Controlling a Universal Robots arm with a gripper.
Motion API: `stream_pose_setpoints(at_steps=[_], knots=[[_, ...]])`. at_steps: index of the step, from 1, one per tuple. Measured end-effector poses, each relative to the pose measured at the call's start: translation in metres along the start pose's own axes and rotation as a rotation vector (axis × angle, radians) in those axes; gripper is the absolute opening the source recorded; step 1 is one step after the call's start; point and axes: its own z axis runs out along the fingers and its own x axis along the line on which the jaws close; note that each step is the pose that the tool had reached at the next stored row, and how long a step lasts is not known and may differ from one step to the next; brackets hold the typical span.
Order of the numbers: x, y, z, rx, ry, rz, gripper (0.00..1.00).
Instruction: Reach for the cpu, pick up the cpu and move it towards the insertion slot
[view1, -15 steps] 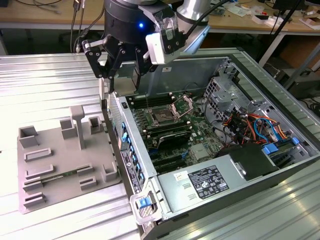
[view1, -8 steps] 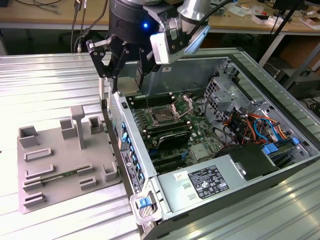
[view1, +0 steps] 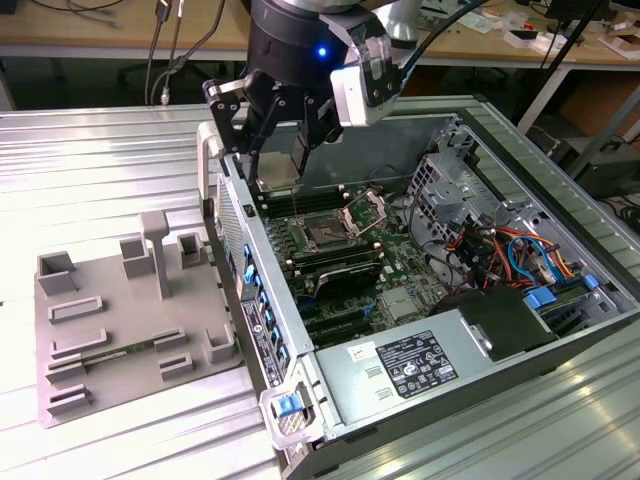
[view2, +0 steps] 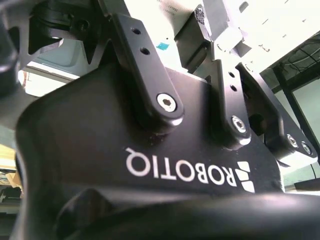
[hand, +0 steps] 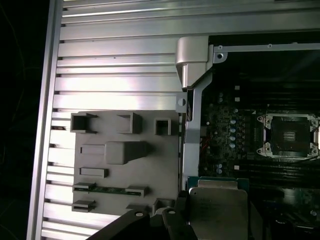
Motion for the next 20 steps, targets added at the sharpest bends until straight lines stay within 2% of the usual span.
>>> stream_pose_setpoints(at_steps=[20], knots=[[-0.0214,-0.0011,0.0002,-0.0001,0.0,0.0,0.55]])
